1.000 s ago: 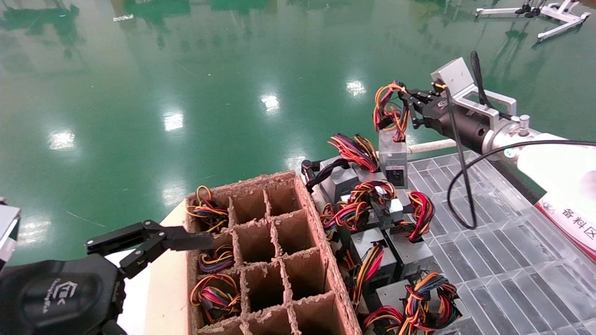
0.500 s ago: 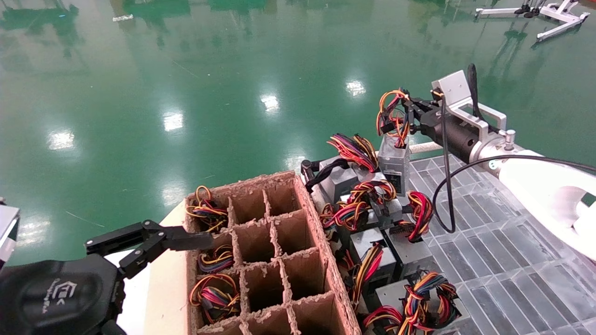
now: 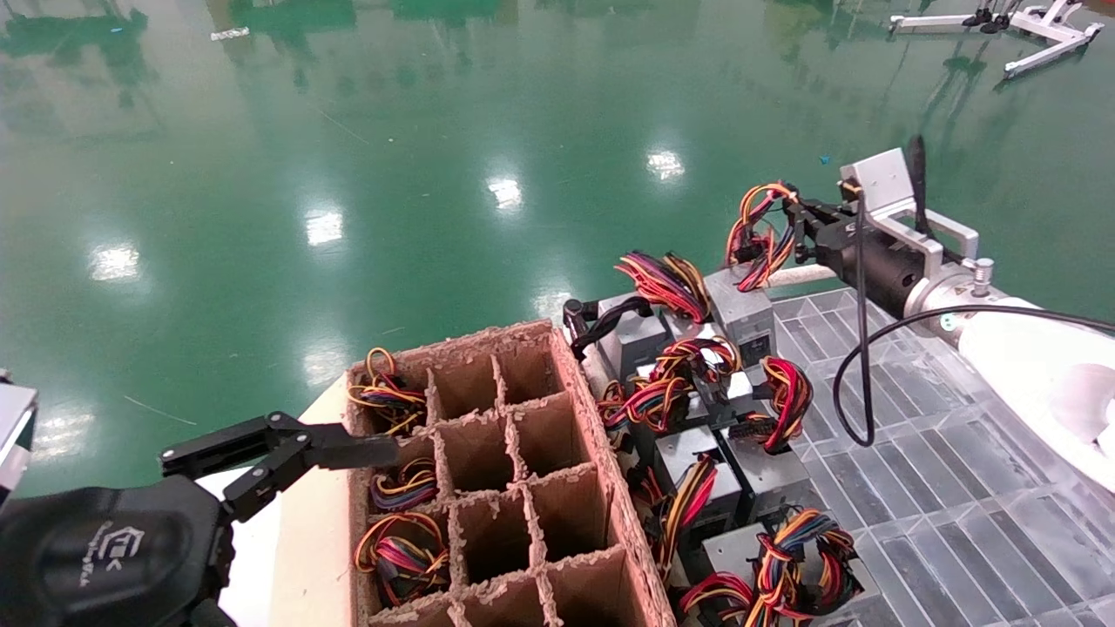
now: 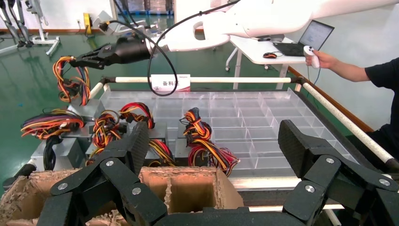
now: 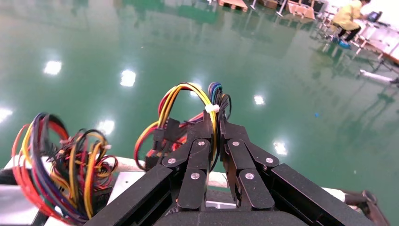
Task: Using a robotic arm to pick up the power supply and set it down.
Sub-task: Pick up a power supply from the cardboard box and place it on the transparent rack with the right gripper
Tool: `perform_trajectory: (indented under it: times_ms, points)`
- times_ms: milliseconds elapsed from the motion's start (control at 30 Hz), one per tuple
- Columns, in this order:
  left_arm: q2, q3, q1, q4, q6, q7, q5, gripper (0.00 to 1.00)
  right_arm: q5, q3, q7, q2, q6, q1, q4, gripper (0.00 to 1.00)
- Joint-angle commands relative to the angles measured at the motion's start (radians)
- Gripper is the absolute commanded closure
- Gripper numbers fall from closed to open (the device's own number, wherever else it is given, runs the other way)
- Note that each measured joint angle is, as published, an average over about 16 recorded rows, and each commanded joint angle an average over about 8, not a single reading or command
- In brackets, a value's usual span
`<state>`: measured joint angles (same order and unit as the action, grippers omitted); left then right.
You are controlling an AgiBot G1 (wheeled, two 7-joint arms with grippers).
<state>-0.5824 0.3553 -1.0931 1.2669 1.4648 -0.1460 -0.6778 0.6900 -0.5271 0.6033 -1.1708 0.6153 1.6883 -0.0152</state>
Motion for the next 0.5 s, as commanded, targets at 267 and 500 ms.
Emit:
perform_trajectory:
  times_ms: [267,500]
  points:
    - [0.000,0.000,0.000,0.000,0.000,0.000,0.000,0.00,-0.049,0.034,-0.044,0.003,-0.017,-0.006,0.000,1.00]
    - [0.000,0.000,0.000,0.000,0.000,0.000,0.000,0.00,-0.044,0.031,-0.049,-0.007,-0.030,-0.017,0.001,1.00]
